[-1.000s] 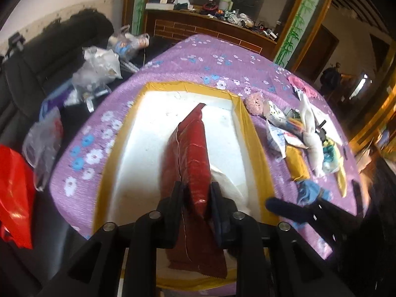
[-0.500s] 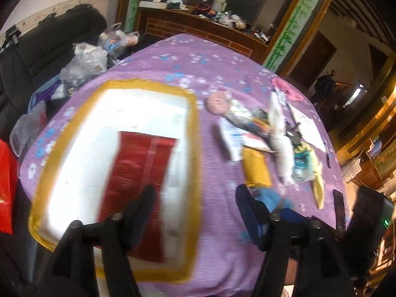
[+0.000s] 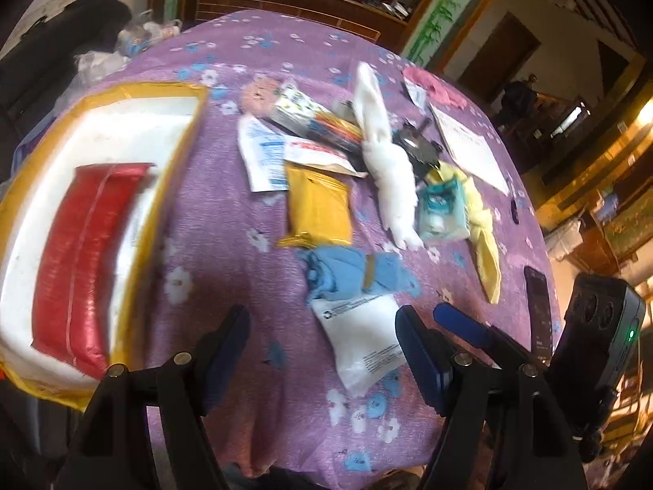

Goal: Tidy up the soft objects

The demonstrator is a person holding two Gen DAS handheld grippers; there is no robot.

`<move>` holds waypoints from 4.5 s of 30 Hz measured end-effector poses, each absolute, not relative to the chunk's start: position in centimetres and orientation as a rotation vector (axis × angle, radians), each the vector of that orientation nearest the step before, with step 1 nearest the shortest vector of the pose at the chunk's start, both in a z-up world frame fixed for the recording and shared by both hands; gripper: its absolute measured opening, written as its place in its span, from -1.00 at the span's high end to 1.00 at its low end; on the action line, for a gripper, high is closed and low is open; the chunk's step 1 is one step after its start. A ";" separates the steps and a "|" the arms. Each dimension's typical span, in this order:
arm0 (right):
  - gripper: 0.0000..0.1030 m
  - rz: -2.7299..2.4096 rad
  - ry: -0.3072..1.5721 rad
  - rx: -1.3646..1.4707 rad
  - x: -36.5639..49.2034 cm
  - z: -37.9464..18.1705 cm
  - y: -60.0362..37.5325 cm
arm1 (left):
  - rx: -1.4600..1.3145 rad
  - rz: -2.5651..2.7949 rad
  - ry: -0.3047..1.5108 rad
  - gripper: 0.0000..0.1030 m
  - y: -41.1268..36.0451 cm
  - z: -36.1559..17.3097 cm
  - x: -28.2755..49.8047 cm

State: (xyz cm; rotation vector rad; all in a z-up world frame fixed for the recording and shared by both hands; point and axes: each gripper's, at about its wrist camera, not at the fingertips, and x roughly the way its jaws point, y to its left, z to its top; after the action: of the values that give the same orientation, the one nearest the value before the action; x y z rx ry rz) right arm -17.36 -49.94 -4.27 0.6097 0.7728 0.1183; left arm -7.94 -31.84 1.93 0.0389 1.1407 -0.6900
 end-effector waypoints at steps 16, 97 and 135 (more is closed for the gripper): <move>-0.48 0.044 0.803 0.674 -16.9 -6.0 -52.7 | 0.007 -0.734 1.205 -0.49 -32.7 0.0 -7.4; 0.78 -0.259 0.768 0.827 -13.5 -6.6 -59.7 | 0.015 -0.762 0.989 0.38 -33.0 2.8 -9.1; 0.80 0.354 0.800 0.641 -4.8 -1.6 -36.3 | -0.107 -0.331 0.983 0.36 -13.0 2.2 0.4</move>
State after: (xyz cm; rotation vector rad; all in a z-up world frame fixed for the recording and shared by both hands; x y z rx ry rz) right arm -4.81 -36.33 -1.64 0.6409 0.7999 0.3544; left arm 0.39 -12.97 2.23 -0.1067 0.9833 -0.3310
